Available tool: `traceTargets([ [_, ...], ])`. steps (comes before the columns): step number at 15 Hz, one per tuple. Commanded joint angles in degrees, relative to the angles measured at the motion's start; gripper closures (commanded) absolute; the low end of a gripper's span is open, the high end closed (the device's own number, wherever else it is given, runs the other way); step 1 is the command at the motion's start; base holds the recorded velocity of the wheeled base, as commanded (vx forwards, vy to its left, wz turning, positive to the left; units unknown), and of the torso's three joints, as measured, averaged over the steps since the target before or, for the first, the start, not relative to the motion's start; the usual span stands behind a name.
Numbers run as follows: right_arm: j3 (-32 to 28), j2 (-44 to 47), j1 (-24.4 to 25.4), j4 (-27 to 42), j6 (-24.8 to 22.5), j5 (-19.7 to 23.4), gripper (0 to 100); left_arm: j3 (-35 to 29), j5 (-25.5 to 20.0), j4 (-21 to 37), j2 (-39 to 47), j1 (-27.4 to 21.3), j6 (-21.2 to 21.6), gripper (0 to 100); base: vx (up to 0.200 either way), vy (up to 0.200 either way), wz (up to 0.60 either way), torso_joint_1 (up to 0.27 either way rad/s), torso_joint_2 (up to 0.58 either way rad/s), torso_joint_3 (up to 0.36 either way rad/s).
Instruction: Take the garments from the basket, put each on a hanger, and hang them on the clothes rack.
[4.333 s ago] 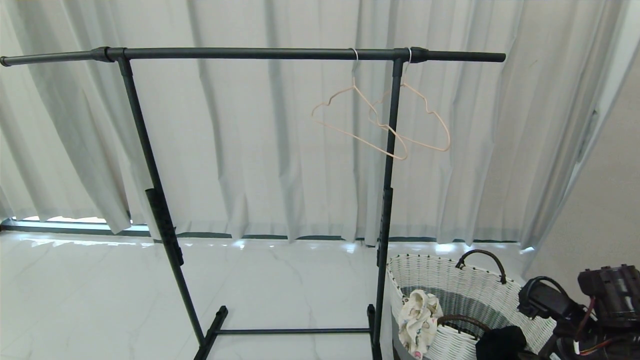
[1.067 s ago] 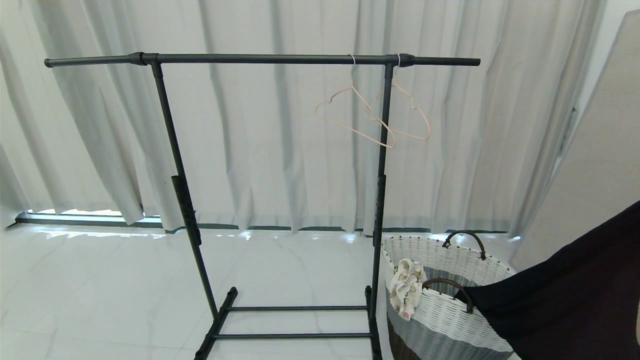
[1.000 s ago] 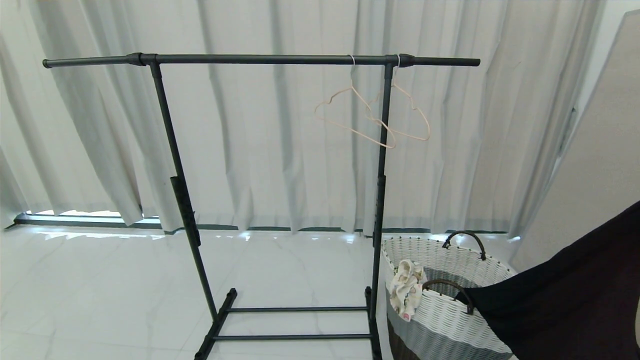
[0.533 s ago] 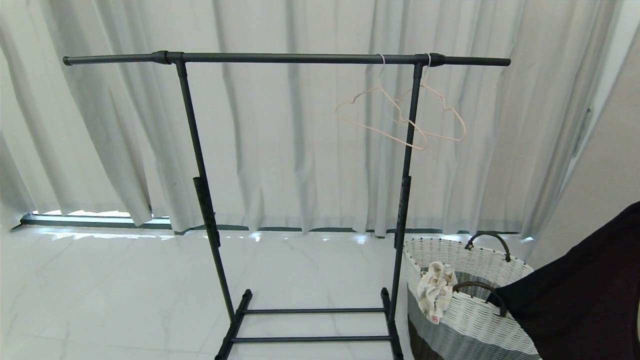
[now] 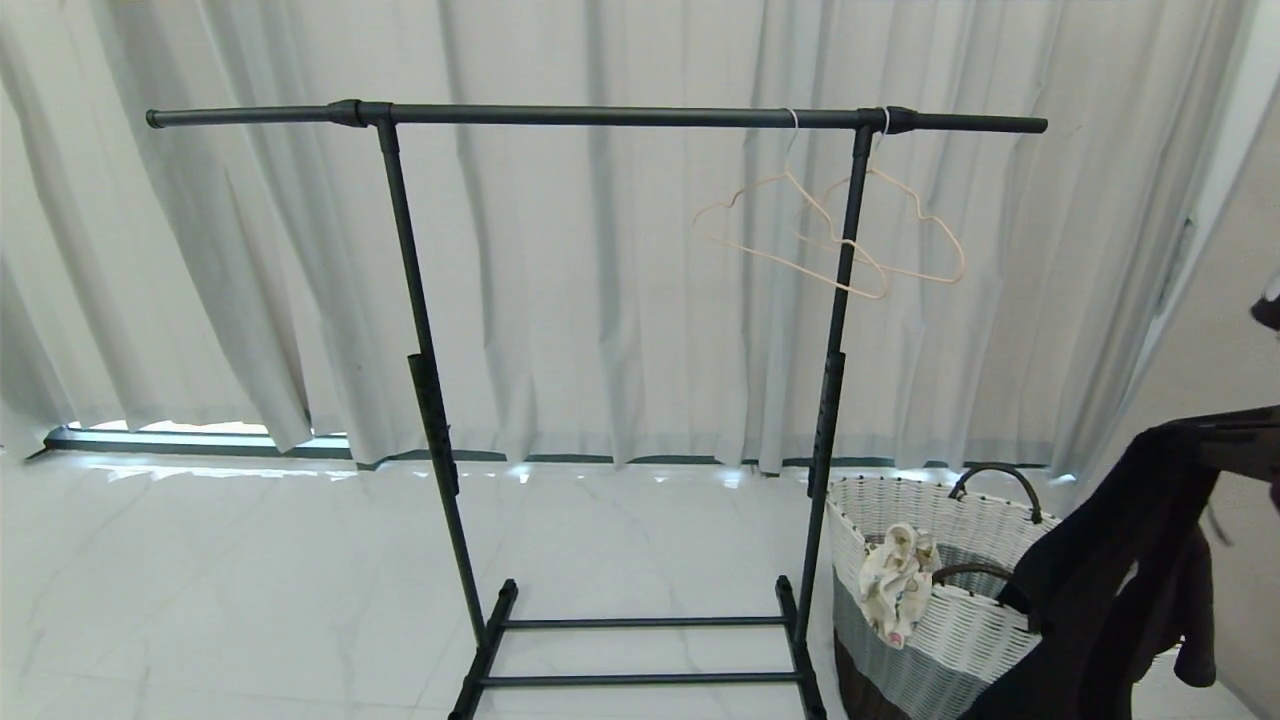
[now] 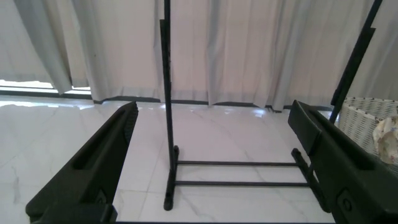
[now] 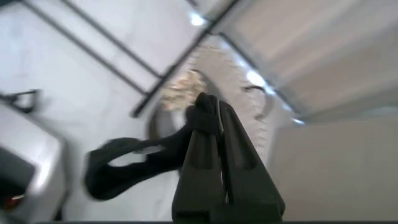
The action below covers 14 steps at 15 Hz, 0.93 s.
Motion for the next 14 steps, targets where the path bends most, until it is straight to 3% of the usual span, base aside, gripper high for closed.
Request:
traceTargets([
  [1, 0.1, 4.7, 6.2, -0.2, 4.6, 0.0, 100, 0.0, 0.0, 0.0, 0.1, 0.0, 0.0, 0, 0.000, 0.000, 0.00, 0.000, 0.00, 0.000],
  [4, 0.1, 8.7, 12.0, -1.2, 11.3, -0.1, 100, 0.0, 0.0, 0.0, 0.0, 0.0, 0.1, 0, 0.000, 0.000, 0.00, 0.000, 0.00, 0.000],
  [7, 0.1, 11.7, 13.6, -1.6, 12.4, -0.1, 100, -1.3, -1.0, -0.5, 0.2, 0.0, 0.0, 0, 0.000, 0.000, 0.00, 0.000, 0.00, 0.000],
  [8, 0.1, 12.2, 13.6, -1.6, 12.4, -0.1, 100, -5.7, -3.9, -0.5, 2.7, -0.7, -1.6, 0, 0.000, 0.000, 0.00, 0.000, 0.00, 0.000],
  [10, 0.1, 13.2, 13.6, -1.6, 12.5, 0.0, 100, -16.9, -6.2, -0.5, 15.4, -2.9, -5.3, 0, 0.000, 0.000, 0.00, 0.000, 0.00, 0.000],
  [12, 0.1, 13.9, 14.3, -1.8, 12.6, 1.3, 100, -25.7, -6.7, -0.6, 30.1, -5.5, -5.1, 0, 0.000, 0.000, 0.00, 0.000, 0.00, 0.000],
  [14, 0.1, 14.7, 14.4, -5.5, 13.3, 1.5, 100, -29.6, -7.2, -0.8, 41.3, -11.6, -4.5, 0, 0.000, 0.000, 0.00, 0.000, 0.00, 0.000],
])
